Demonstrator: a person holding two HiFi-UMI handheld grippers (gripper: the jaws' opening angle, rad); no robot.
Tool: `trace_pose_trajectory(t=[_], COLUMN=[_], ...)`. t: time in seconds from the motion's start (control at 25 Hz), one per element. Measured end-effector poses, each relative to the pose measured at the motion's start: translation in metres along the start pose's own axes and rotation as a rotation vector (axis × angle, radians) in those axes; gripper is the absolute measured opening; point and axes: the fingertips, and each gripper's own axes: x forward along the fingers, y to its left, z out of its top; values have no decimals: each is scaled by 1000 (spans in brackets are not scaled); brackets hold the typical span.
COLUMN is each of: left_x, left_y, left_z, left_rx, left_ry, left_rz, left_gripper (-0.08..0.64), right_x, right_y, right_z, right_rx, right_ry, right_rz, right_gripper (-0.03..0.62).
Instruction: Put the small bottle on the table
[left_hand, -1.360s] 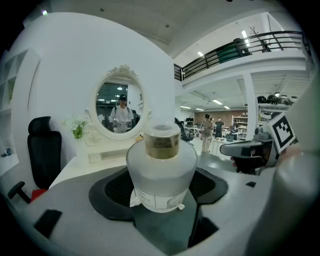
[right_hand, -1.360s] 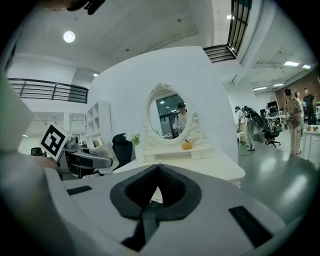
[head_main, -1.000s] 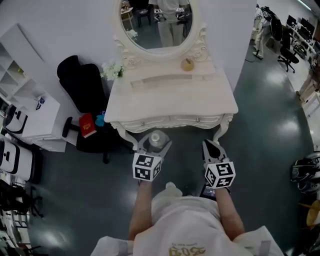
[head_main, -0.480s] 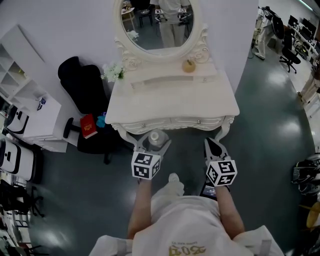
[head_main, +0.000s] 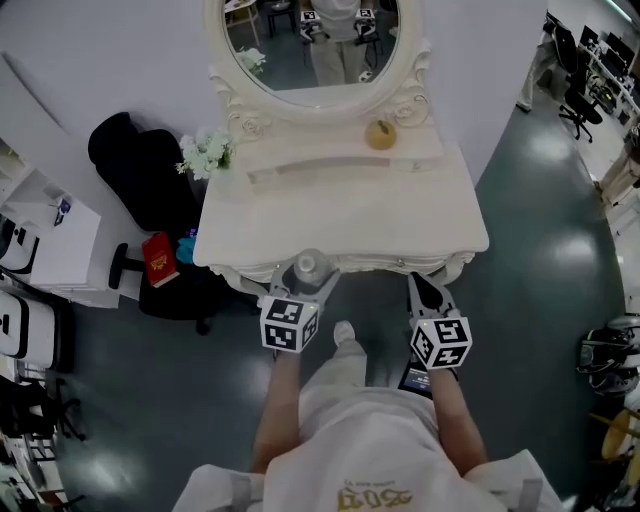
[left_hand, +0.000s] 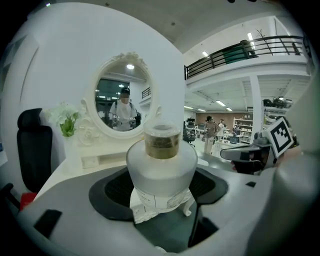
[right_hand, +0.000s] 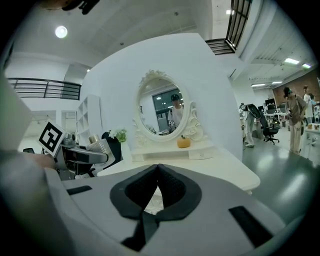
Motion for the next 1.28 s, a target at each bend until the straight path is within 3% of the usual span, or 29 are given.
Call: trace_pose_trajectory(t=[0.6,0.84,1.28], left_x=[148,176,200], left_y=[147,176,191], left_z=[37,35,38], left_rx=[-53,-75,-86], left_ry=[71,74,74], left_rz=[-88,-103,-112], left_gripper=[344,344,344], right_x=[194,222,240], right_y=[-29,-37,-52], right_z=[40,39,46], right_rx=[2,-14,-11], right_ry=[71,94,67], right_rz=[-85,-119,-136], right_gripper=[12,12,12])
